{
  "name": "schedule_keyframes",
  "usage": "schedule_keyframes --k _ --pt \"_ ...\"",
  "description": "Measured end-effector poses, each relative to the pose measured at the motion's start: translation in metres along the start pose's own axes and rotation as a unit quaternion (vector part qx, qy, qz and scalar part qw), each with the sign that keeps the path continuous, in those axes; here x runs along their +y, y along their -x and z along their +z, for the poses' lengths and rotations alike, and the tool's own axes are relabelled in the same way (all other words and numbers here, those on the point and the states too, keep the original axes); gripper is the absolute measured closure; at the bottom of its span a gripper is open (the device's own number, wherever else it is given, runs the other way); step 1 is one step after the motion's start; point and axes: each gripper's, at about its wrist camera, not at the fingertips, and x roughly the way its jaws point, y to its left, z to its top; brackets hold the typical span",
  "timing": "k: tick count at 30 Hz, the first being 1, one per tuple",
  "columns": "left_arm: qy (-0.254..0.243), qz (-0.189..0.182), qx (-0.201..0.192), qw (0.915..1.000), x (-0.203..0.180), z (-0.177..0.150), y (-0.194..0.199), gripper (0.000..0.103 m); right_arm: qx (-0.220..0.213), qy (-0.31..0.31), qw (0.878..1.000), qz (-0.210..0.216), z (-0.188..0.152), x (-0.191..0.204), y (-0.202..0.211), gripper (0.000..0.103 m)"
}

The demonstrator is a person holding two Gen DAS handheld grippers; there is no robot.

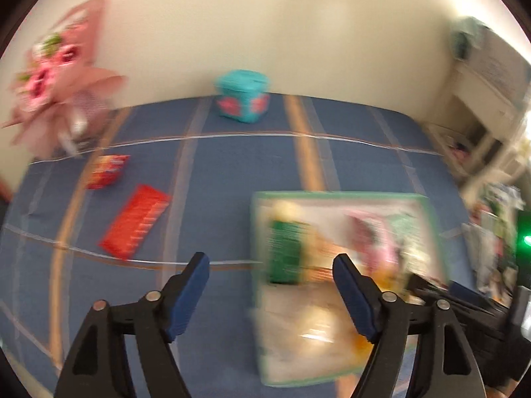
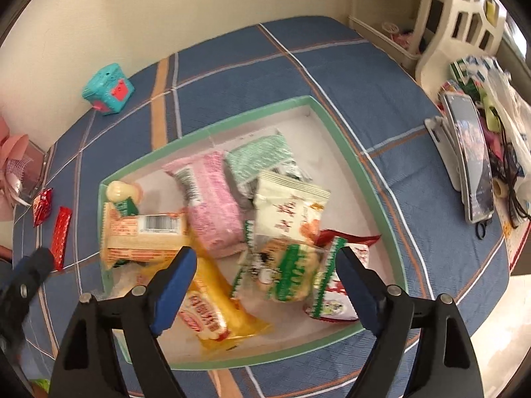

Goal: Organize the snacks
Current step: 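Open the left tool to drop the cake pack while the right tool releases the biscuit pack, then move both tools back toward the red packs on the cloth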

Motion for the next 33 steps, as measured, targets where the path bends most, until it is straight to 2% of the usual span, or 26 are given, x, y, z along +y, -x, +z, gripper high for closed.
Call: schedule_keyframes --k 1,4,6,11,16,22,27,33 --pt "0.008 0.014 0.0 0.9999 0.011 0.001 -0.002 0.018 -0.004 0.004 1.0 0.001 0.001 0.005 0.0 0.016" --pt "0.033 0.052 -0.004 0.9981 0.047 0.004 -0.007 0.007 -0.023 0.012 1.0 0.007 0.001 0.017 0.007 0.003" --pt "0.043 0.075 -0.008 0.9962 0.068 0.005 -0.008 0.0 -0.037 0.014 0.999 0.01 0.002 0.026 0.012 0.003" --pt "0.061 0.124 -0.025 0.9901 0.115 0.006 -0.009 0.0 -0.068 0.023 0.997 0.036 0.003 0.052 0.024 0.003" --pt "0.097 0.133 -0.032 0.9859 0.159 0.005 -0.008 0.0 -0.082 0.07 0.991 0.072 0.0 0.105 0.033 0.003" --pt "0.115 0.145 -0.035 0.9821 0.199 0.002 -0.012 0.0 -0.058 0.124 0.984 0.11 -0.011 0.176 0.022 0.003" --pt "0.128 0.153 -0.018 0.9797 0.227 0.0 -0.021 0.0 -0.036 0.16 0.98 0.115 -0.022 0.226 0.003 0.003" --pt "0.147 0.147 0.013 0.9779 0.255 -0.004 -0.036 0.0 -0.006 0.183 0.976 0.116 -0.032 0.263 -0.023 0.003"
